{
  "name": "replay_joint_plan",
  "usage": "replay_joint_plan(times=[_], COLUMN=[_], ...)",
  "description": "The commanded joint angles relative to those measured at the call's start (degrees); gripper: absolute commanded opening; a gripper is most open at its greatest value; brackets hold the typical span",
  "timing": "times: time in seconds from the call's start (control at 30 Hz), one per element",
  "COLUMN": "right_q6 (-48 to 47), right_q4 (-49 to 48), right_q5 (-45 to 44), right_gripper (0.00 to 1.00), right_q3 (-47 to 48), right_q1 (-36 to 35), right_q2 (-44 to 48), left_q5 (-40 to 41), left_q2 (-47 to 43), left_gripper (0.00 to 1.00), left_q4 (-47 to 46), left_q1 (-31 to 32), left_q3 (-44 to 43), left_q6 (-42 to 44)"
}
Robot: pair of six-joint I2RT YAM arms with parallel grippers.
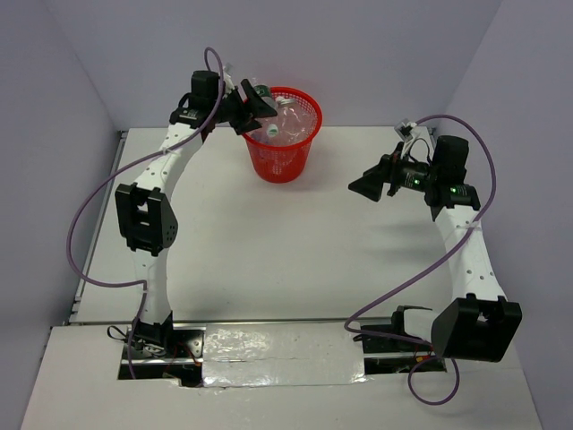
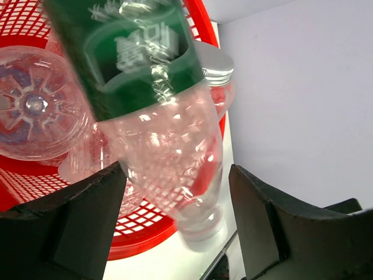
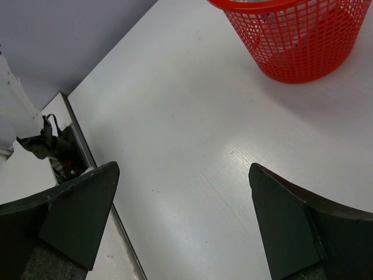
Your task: Put the plastic bottles in the bin
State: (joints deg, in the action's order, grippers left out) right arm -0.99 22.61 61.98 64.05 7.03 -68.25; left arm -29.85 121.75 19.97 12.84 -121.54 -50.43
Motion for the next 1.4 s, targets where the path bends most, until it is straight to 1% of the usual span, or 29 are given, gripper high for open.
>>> replay_joint_plan(times=[0.0,0.3,0.4,0.5,0.83,0.93,1.1,1.23,1.27,1.3,1.33,1.37], right_q6=[0.5,0.8,0.8,0.8,0.8,0.6,-1.5,-5.1,-6.6,-7.4,-8.3,-9.0], right_q4=[-3.0,-3.4,-3.6,-3.7,-3.4,-3.0,-0.4,3.1,4.9,5.9,7.8,8.8], right_q5=[1.0,1.0,0.9,0.9,0.9,0.8,-0.2,-1.7,-2.1,-2.9,-3.4,-4.0], right_gripper=[1.0,1.0,1.0,1.0,1.0,1.0,1.0,1.0,1.0,1.0,1.0,1.0], right_q3=[-0.7,-1.4,-1.4,-1.4,-1.1,-1.1,-0.2,1.2,1.8,2.1,2.5,3.2], right_q1=[0.4,0.4,0.4,0.4,0.4,0.4,0.4,0.4,0.4,0.4,0.4,0.4], right_q2=[1.7,1.9,1.8,1.6,1.5,1.7,2.1,2.2,2.4,2.5,2.7,2.9], left_q5=[0.0,1.7,2.0,2.2,3.5,4.3,7.9,10.4,11.3,11.7,12.1,12.4], left_q2=[-0.6,-2.6,-4.1,-6.3,-11.2,-12.7,-16.4,-23.6,-25.1,-28.5,-30.3,-32.2], left_gripper=[0.83,0.83,0.83,0.84,0.84,0.84,0.85,0.87,0.9,0.91,0.99,0.99], left_q4=[0.1,1.9,2.1,1.3,3.1,3.9,6.7,6.3,5.5,5.1,4.5,3.7], left_q1=[0.1,0.1,0.1,0.1,0.1,0.1,0.1,-0.2,-0.4,-0.4,-0.7,-0.9], left_q3=[-1.8,-1.2,0.2,3.6,5.4,5.6,7.1,13.4,16.6,18.5,20.4,22.5], left_q6=[1.6,3.1,3.3,3.5,5.5,6.7,10.6,13.2,14.0,14.5,14.7,15.4])
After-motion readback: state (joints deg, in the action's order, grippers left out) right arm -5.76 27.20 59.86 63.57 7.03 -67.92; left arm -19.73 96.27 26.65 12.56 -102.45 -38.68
